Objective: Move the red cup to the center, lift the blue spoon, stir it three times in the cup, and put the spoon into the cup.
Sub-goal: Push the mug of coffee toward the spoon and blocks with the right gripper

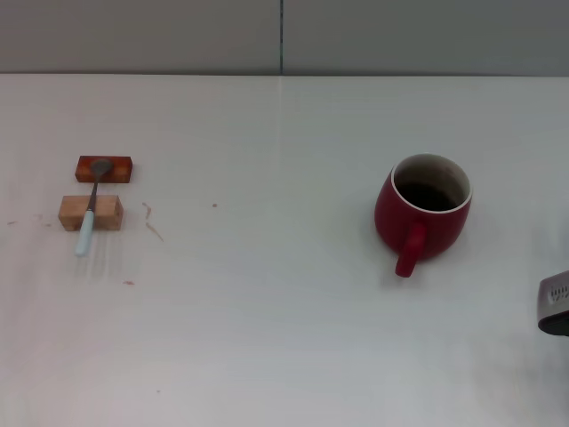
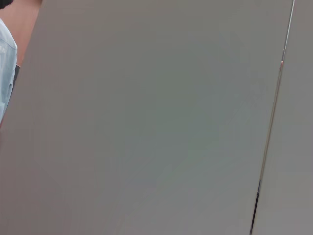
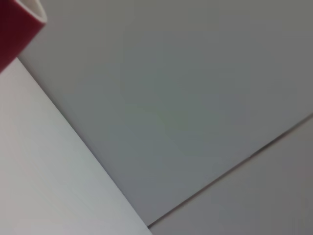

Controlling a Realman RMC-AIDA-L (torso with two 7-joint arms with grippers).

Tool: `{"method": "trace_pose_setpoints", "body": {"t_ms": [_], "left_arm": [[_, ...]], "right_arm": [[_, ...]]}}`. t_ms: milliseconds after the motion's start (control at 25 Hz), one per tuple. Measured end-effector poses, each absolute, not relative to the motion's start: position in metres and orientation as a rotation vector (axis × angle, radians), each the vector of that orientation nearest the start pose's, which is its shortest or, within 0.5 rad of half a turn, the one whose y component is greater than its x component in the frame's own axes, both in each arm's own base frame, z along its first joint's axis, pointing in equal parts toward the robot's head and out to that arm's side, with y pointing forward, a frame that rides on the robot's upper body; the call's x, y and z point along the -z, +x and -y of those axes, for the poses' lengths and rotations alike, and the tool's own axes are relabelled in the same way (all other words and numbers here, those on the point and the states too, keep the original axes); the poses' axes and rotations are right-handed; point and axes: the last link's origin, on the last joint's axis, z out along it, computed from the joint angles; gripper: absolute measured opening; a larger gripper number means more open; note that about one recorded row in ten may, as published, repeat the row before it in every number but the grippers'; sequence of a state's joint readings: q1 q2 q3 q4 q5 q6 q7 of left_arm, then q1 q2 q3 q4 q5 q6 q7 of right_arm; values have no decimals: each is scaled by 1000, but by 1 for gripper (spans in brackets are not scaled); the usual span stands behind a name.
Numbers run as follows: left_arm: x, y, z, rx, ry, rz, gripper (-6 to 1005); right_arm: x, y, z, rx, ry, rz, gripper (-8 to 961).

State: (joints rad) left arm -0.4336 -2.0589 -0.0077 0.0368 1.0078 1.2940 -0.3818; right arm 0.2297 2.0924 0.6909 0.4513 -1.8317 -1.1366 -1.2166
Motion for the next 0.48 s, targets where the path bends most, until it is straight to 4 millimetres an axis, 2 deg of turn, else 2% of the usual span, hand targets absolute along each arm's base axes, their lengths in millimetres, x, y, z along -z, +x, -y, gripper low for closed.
{"method": "trace_pose_setpoints", "body": {"t_ms": [200, 480], "left_arm": [[-80, -390, -309, 799, -1063, 659, 829], [-80, -389, -308, 801, -1063, 655, 829]], "right_arm": [[34, 341, -278, 319, -1492, 120, 20], [48, 324, -279, 298, -1538, 240, 19]]}}
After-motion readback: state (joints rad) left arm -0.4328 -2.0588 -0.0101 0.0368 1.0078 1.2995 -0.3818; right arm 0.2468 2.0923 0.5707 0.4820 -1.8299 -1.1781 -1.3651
